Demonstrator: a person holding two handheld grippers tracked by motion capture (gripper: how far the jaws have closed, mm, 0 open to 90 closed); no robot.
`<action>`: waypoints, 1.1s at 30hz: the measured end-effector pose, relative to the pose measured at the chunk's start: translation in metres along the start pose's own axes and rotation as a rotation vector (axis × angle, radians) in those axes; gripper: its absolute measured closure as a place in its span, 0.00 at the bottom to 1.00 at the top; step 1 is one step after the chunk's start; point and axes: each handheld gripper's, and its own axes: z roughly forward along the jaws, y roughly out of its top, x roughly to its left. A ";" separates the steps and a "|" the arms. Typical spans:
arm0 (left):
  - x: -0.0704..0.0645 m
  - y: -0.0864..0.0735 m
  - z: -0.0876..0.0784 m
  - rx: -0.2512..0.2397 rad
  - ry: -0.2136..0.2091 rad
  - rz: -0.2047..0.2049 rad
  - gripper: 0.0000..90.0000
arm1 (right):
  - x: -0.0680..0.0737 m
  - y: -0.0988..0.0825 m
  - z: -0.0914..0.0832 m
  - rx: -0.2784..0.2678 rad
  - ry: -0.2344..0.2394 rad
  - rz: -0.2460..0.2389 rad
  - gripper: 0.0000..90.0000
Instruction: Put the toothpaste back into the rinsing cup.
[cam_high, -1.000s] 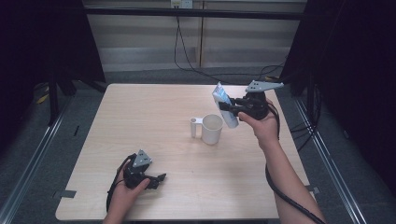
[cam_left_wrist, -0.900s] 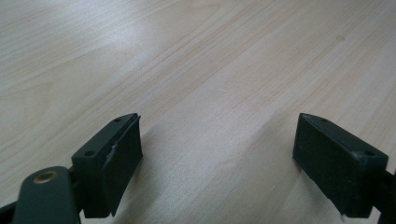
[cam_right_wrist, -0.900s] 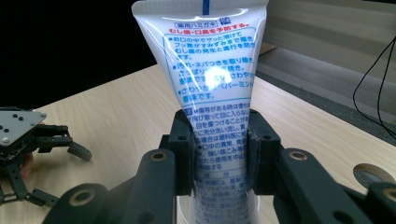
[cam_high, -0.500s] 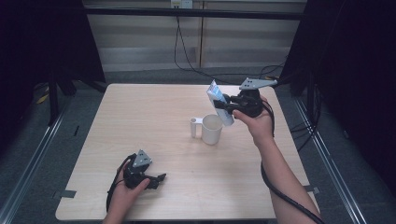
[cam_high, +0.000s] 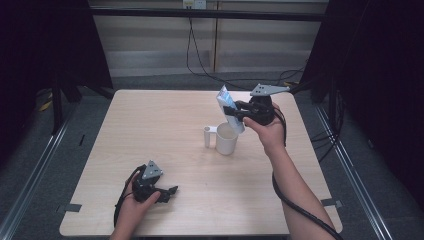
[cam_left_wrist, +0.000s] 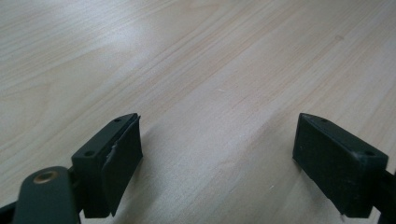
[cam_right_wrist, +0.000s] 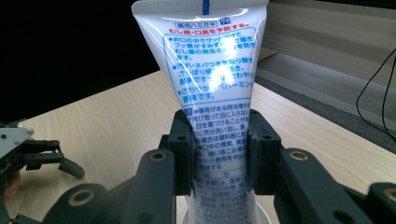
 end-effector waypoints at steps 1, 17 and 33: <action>0.000 0.000 0.000 0.000 0.000 0.001 0.17 | 0.000 -0.001 0.001 -0.003 -0.001 0.001 0.76; 0.000 0.000 0.000 0.000 0.000 0.000 0.17 | -0.003 -0.005 0.015 -0.008 -0.016 0.006 0.75; 0.000 0.000 0.000 0.000 -0.001 0.000 0.17 | -0.007 -0.015 0.025 -0.011 -0.035 0.027 0.75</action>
